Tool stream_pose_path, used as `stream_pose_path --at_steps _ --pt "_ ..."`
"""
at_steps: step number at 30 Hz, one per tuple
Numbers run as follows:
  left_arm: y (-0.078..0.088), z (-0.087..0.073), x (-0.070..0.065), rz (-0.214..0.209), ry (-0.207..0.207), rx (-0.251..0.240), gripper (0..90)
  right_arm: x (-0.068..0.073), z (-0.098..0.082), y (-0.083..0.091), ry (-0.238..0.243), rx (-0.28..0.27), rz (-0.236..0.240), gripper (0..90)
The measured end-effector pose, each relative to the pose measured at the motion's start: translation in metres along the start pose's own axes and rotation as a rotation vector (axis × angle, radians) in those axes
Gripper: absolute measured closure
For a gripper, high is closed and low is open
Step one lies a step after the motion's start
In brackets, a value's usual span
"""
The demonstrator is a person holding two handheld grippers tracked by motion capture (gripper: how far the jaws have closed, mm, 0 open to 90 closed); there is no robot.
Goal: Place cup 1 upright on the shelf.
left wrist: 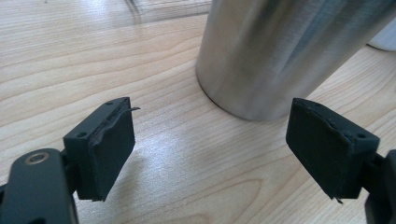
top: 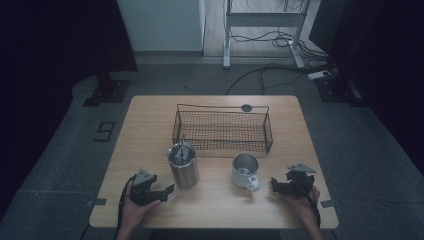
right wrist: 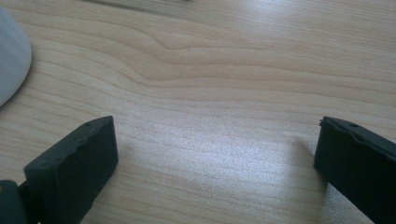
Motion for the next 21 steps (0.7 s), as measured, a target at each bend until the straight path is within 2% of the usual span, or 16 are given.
stream_pose_path --at_steps 5,9,13,21 --pt "0.007 0.006 -0.003 -0.022 0.021 -0.046 16.2 0.000 0.000 0.000 0.000 0.000 0.000 0.0" --pt "0.012 0.010 -0.007 -0.030 0.002 -0.071 17.3 -0.001 -0.001 0.002 0.000 -0.003 -0.001 0.3" --pt "0.013 0.012 -0.007 -0.028 0.004 -0.089 17.4 -0.001 -0.002 0.002 0.000 -0.003 0.000 0.2" --pt "0.015 0.009 -0.003 0.008 0.000 -0.064 16.1 -0.002 -0.002 0.003 0.004 -0.006 0.005 2.1"
Point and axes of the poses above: each handheld gripper's, and its own axes: y roughly backward along the jaws, z roughly out of its top, x roughly to its left, the point moved 9 cm from there along -y, roughly forward along the jaws, and after that the axes turned 12 degrees about -z, right-handed, at the moved point
